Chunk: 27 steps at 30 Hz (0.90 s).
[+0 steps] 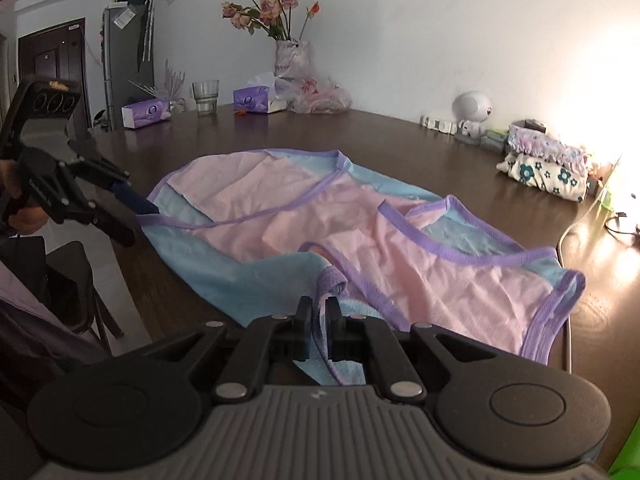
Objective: Fold clothes
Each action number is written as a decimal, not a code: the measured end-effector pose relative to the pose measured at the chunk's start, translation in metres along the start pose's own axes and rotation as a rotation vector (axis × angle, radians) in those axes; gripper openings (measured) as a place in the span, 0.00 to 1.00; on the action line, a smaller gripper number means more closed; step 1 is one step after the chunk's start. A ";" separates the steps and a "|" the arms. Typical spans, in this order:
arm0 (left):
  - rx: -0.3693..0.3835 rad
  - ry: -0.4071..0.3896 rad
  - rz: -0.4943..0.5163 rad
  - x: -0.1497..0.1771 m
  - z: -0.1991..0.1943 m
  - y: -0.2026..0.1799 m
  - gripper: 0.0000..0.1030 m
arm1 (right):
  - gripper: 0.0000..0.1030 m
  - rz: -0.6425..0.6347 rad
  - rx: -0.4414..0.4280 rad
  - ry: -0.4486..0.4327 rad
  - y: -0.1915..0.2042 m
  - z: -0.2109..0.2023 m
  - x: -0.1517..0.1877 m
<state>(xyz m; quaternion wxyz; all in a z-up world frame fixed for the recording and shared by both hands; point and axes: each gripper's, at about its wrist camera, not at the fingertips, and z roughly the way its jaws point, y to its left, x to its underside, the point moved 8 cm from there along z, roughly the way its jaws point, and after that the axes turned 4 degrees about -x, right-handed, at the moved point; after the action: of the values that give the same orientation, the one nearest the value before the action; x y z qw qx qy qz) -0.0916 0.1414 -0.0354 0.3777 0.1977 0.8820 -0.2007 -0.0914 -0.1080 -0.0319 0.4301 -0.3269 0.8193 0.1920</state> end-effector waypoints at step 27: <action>-0.140 0.062 0.414 -0.113 0.081 0.047 0.12 | 0.19 0.059 0.222 0.033 -0.058 0.035 -0.045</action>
<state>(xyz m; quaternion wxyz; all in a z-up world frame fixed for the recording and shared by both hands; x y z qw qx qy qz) 0.0515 0.1180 -0.0118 0.3962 0.3539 0.8457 -0.0511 -0.0117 -0.1116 -0.0164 0.4444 -0.2562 0.8517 0.1072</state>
